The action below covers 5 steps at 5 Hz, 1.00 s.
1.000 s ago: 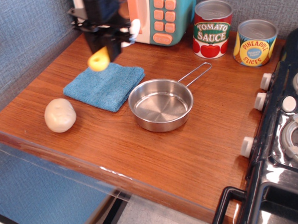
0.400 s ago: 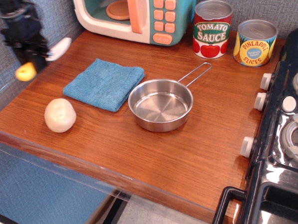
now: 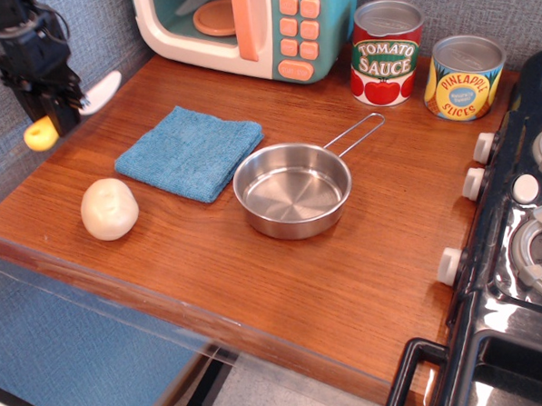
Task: Move the yellow knife to the left of the blue towel
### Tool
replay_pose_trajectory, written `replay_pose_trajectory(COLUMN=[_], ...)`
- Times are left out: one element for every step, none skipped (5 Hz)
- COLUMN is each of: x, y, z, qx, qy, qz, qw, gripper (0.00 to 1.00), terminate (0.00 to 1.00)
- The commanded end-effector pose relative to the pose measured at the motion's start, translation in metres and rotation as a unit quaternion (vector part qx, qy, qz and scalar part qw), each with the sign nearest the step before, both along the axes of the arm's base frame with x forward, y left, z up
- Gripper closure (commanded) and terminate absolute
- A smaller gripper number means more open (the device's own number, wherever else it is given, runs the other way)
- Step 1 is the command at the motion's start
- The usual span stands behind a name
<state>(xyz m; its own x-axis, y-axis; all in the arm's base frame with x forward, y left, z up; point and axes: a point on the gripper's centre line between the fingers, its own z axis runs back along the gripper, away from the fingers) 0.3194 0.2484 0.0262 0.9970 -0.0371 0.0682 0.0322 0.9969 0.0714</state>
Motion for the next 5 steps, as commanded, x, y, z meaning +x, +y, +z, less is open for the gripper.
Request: replay_pose_trajectory(x=[0.005,0.005,0.006,0.005,0.001], y=[-0.026,-0.032,-0.038,-0.039,-0.037], z=[0.016,0.012,0.012,0.014,0.021], qx=[0.036,0.038,0.040,0.045,0.045], qy=[0.005,0.014,0.019,0.030,0.017], qz=[-0.019,-0.015,-0.009,0.034,0.046], qw=[0.9992,0.9991,0.9990,0.9979,0.9978], gripper=[1.00,1.00,1.00,0.00,0.00], terminate=[0.00,0.00,0.00,0.00,0.00])
